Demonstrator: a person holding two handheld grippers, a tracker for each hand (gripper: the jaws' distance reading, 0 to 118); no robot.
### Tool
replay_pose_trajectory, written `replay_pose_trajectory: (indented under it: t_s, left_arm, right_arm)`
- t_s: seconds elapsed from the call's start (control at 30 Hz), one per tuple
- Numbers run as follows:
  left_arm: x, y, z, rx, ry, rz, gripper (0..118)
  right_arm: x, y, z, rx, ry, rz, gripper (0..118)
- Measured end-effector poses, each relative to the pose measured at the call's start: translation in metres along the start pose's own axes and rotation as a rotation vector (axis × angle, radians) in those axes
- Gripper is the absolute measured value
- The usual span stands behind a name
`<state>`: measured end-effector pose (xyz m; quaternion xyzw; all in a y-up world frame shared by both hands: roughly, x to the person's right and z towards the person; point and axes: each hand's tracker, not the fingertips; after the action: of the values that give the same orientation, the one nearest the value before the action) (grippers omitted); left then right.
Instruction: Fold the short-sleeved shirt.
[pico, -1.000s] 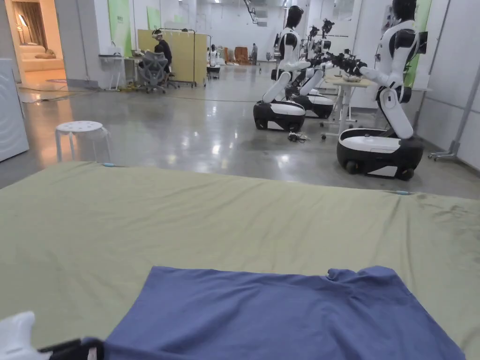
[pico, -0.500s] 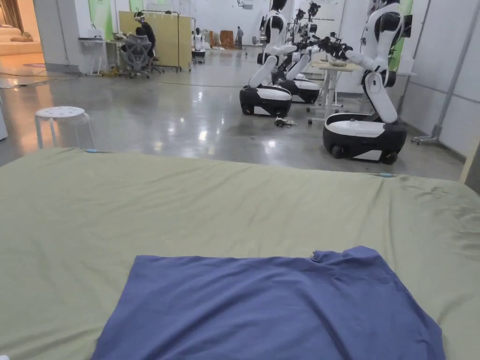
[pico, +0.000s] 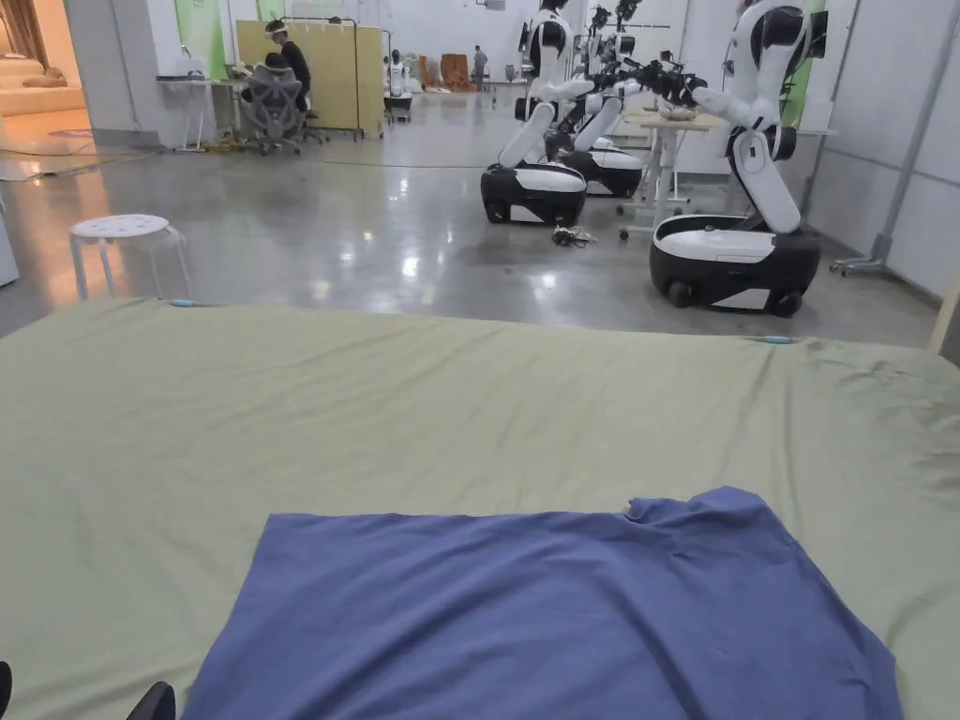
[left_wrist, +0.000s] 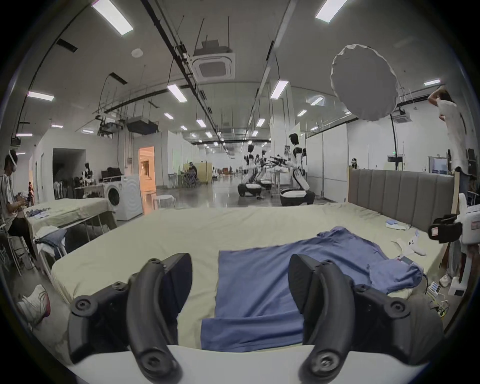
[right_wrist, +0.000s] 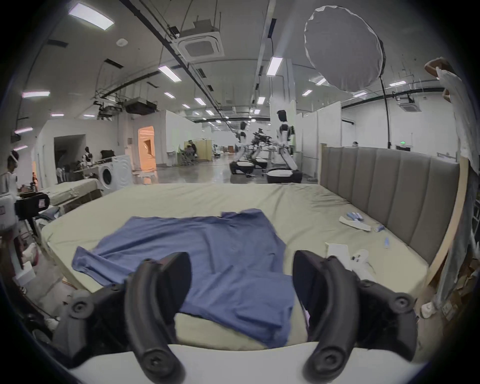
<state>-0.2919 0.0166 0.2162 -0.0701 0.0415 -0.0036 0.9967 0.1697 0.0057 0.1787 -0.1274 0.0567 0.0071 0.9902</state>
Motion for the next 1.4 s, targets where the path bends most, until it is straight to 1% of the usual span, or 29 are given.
replay_pose_trajectory:
  t_s: [0.03, 0.07, 0.13, 0.17, 0.2, 0.23, 0.37, 0.43, 0.63, 0.73, 0.8, 0.83, 0.87, 0.9, 0.93, 0.97, 1.07, 1.23, 1.3, 1.37, 1.4]
  left_arm:
    - [0.003, 0.002, 0.004, 0.014, -0.010, -0.002, 64]
    - [0.006, 0.005, 0.006, 0.017, -0.023, -0.004, 47]
    - [0.013, 0.007, 0.006, 0.012, -0.022, -0.022, 28]
    - [0.016, 0.007, 0.007, 0.001, -0.028, -0.046, 16]
    - [0.020, 0.007, 0.006, -0.016, -0.028, -0.076, 7]
    - [0.024, 0.007, 0.004, -0.022, -0.022, -0.088, 0]
    - [0.029, 0.007, 0.007, -0.020, -0.039, -0.059, 0]
    - [0.028, 0.007, 0.006, -0.021, -0.040, -0.035, 0]
    - [0.014, 0.007, 0.006, -0.034, -0.029, -0.012, 0]
    - [0.003, -0.001, 0.001, -0.088, -0.034, 0.016, 0]
    - [-0.008, -0.013, -0.004, -0.164, -0.016, 0.049, 0]
    - [-0.013, -0.020, -0.008, -0.191, -0.009, 0.065, 9]
    - [-0.020, -0.028, -0.012, -0.233, 0.004, 0.065, 27]
    - [-0.024, -0.036, -0.017, -0.286, -0.030, 0.091, 43]
    - [-0.027, -0.043, -0.022, -0.329, -0.016, 0.097, 54]
    - [-0.031, -0.052, -0.025, -0.332, 0.004, 0.108, 58]
    - [-0.043, -0.074, -0.040, -0.407, 0.010, 0.140, 58]
    - [-0.062, -0.109, -0.076, -0.512, -0.004, 0.206, 58]
    - [-0.067, -0.118, -0.090, -0.549, 0.017, 0.224, 54]
    - [-0.070, -0.125, -0.099, -0.613, 0.010, 0.256, 40]
    - [-0.069, -0.128, -0.101, -0.628, 0.007, 0.260, 38]
  right_arm:
    - [-0.003, 0.000, 0.000, -0.003, 0.019, -0.001, 74]
    - [-0.010, -0.002, 0.001, -0.005, 0.023, 0.000, 58]
    - [-0.016, -0.003, 0.000, -0.007, 0.030, 0.017, 34]
    - [-0.019, -0.005, -0.001, -0.004, 0.036, 0.028, 16]
    - [-0.023, -0.007, -0.002, -0.003, 0.034, 0.033, 0]
    - [-0.025, -0.008, -0.003, -0.006, 0.029, 0.033, 0]
    - [-0.032, -0.010, -0.006, 0.000, 0.028, 0.020, 0]
    - [-0.032, -0.008, -0.007, 0.000, 0.039, 0.010, 0]
    - [-0.027, -0.005, -0.011, 0.011, 0.028, -0.030, 0]
    - [-0.026, -0.006, -0.013, 0.005, 0.031, -0.044, 0]
    - [-0.025, -0.009, -0.013, 0.004, 0.042, -0.054, 0]
    - [-0.025, -0.009, -0.013, -0.001, 0.052, -0.057, 0]
    - [-0.026, -0.011, -0.013, -0.005, 0.057, -0.057, 0]
    - [-0.026, -0.012, -0.013, -0.007, 0.060, -0.055, 0]
    - [-0.026, -0.013, -0.013, -0.013, 0.064, -0.052, 0]
    - [-0.026, -0.014, -0.013, -0.023, 0.065, -0.048, 0]
    - [-0.025, -0.020, -0.014, -0.036, 0.066, -0.049, 0]
    - [-0.014, -0.030, -0.016, -0.069, 0.051, -0.080, 0]
    - [-0.008, -0.033, -0.015, -0.081, 0.035, -0.088, 0]
    - [-0.002, -0.036, -0.012, -0.092, 0.016, -0.093, 0]
    - [0.001, -0.037, -0.011, -0.098, 0.008, -0.095, 0]
